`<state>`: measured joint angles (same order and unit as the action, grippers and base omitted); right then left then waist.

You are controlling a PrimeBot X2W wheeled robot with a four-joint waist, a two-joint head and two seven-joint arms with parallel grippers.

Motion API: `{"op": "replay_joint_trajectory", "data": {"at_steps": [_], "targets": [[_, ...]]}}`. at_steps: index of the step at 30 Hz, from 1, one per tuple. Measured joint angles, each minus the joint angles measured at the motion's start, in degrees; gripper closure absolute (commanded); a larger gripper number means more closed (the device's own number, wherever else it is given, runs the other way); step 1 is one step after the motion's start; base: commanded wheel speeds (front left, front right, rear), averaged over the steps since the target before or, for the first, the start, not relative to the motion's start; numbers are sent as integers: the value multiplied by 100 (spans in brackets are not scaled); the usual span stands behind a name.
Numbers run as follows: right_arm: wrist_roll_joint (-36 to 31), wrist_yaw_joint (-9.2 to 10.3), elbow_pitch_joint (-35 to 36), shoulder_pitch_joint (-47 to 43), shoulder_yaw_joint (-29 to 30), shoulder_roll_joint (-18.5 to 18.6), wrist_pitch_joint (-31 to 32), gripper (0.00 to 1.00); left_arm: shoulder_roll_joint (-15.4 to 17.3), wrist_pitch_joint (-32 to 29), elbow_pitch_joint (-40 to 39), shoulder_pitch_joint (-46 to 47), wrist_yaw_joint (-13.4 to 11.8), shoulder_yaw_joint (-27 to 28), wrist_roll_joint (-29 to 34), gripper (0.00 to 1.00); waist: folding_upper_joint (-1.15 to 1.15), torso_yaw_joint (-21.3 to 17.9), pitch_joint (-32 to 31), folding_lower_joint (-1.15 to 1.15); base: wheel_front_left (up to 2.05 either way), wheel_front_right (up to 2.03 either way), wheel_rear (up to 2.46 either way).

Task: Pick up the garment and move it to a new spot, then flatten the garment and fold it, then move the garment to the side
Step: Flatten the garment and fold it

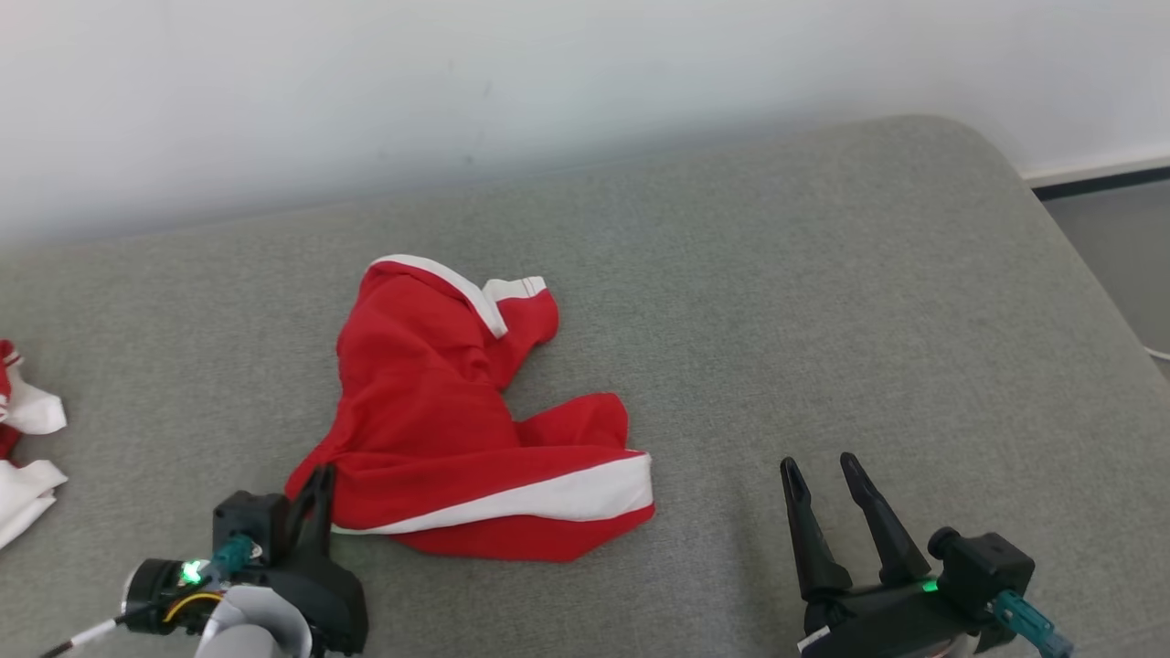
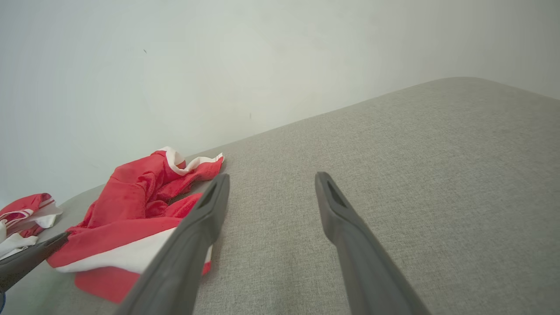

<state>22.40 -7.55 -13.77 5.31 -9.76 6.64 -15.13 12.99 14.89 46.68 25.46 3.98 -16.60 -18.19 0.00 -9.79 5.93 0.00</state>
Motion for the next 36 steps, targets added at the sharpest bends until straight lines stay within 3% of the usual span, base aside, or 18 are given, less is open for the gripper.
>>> {"op": "replay_joint_trajectory", "data": {"at_steps": [4,17,25,26,27,36], "targets": [[-7,0,9,-112,12,-5,0,0,-47,14,-573,-368,-74,29,98,100,0,164,-81,-1,0,0,0],[-67,0,37,-300,140,-83,0,0,-315,-183,-2502,-2052,-712,58,151,100,0,578,-342,-1,0,0,0],[-71,0,-32,-303,116,-80,0,0,-411,-179,-2625,-2575,-809,93,-23,99,0,674,-362,-1,0,0,0],[-71,0,-45,-303,118,-68,0,0,-427,-146,-2644,-2574,-814,111,-23,40,-1,684,-372,-1,0,0,0],[-70,0,-57,-303,123,-56,0,0,-443,-111,-2674,-2571,-829,142,-23,0,-1,696,-382,-1,0,0,0],[-64,0,-149,-302,155,-14,0,0,-453,9,-3286,-2486,-923,601,142,0,-1,845,-417,-1,0,0,0]]}}
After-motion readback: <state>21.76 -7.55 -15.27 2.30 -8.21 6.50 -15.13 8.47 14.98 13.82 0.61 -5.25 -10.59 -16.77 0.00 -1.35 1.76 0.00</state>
